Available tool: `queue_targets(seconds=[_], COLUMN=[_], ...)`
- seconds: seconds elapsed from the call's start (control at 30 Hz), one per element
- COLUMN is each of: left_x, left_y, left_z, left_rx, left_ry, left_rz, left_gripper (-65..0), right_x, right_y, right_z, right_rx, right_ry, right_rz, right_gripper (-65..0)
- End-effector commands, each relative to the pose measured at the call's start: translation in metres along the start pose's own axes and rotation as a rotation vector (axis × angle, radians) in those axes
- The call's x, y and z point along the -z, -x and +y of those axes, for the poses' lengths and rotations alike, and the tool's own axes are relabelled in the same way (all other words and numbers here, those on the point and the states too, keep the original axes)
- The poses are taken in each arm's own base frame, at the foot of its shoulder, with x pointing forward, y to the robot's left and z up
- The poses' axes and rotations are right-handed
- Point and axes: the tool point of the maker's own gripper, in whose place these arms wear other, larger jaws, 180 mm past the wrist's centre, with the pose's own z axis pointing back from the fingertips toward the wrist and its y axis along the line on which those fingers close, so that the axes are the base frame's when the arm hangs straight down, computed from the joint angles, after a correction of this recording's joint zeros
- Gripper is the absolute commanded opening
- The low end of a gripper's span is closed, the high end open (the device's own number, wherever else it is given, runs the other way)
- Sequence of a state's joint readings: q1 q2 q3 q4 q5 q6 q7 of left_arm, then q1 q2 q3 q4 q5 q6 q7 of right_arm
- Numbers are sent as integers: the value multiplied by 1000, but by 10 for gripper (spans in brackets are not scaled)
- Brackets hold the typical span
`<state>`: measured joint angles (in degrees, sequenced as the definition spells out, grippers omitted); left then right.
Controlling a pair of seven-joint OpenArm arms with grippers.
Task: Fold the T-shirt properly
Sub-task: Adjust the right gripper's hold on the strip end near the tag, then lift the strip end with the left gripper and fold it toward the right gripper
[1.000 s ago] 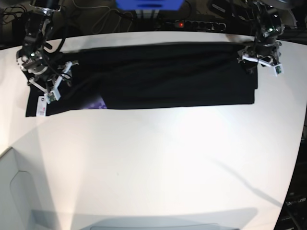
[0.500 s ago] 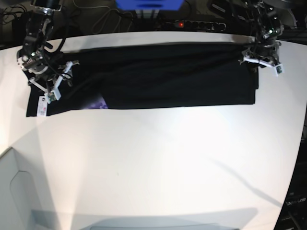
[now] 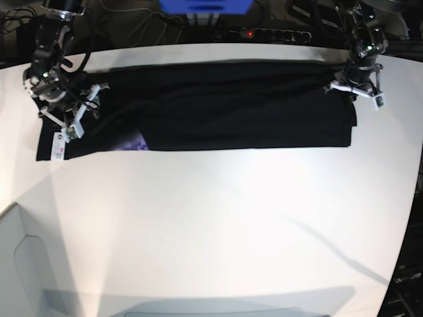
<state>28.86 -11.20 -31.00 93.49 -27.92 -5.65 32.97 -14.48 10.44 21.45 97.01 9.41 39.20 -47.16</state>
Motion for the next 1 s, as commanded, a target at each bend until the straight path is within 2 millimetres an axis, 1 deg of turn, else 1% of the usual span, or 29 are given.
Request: queue_targets(seconds=[0.0,0.07,0.13,0.17,0.2,0.3,0.43,0.53,0.67,0.7,0.9,0.97], left_x=[-5,-15,-30,-37,-44,-58,-57,-60,-68,-70,-87,-91], left_y=[6,-6,-23,-32,-36,-41,-27,-6,10,14,19,23], left_z=[-3,-13,-29,-44,-59,-95,-126,-162,-216,-226,-289,-303], left_rx=[14,39,76,101,123,168,182,210,242,249,305,326], left_ry=[6,26,62,94,129,217,304,410,561,590,765,806], left_rz=[34,-6,-61,-89,-107,-138,-104,-55,-27,-18,-19,-16], left_gripper=[-650,-650,-650,-650,-650,-650,-650,-650,-650,-650,-650,-650], right_x=[-4,-4,-4,-4,-4,-3,-3,-3,-3,-3,-3,-3], right_y=[-1,-1,-1,-1,-1,-2,-2,-4,-4,-5,-5,-5], right_z=[-4,-4,-5,-5,-4,-3,-3,-4,-3,-3,-3,-3], right_rx=[-21,-21,-20,-20,-19,-17,-17,-18,-20,-20,-20,-19], right_ry=[8,8,9,9,8,7,7,9,6,7,7,6], right_rz=[4,4,3,3,3,1,1,-5,-5,-6,-6,-7], right_gripper=[-277,-277,-277,-277,-277,-277,-277,-277,-277,-277,-277,-277])
